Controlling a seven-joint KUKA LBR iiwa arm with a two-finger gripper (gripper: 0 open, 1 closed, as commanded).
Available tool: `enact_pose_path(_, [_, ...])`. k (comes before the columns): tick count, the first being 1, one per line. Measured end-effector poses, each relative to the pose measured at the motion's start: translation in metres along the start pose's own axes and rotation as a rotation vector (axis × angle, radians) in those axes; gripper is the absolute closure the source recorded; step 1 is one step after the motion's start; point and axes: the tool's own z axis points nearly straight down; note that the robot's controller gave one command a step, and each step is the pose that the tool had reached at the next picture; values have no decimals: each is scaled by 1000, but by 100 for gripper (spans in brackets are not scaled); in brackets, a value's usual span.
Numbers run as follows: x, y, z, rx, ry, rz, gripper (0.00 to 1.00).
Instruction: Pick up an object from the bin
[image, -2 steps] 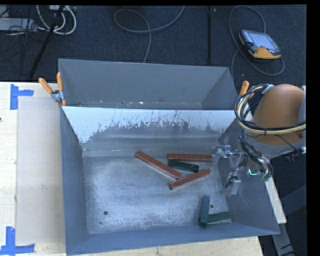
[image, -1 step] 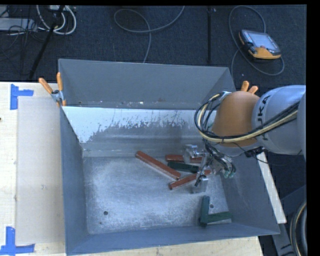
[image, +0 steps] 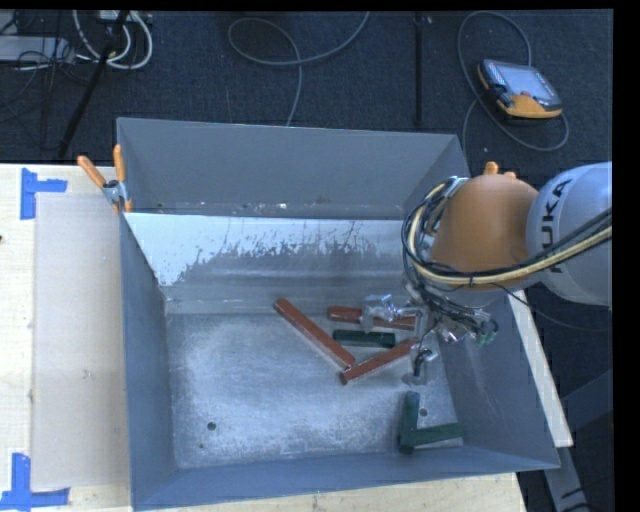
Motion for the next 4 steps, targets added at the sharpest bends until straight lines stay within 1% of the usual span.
enact_pose_path(1, [12, -8, -5, -2, 3, 43, 0])
enact_pose_path(2, [4, -14, 31, -1, 0, 140, 0])
enact_pose_path(3, [3, -14, 30, 0, 0, 140, 0])
enact_pose_path(4, [2, -15, 28, 1, -2, 139, 100])
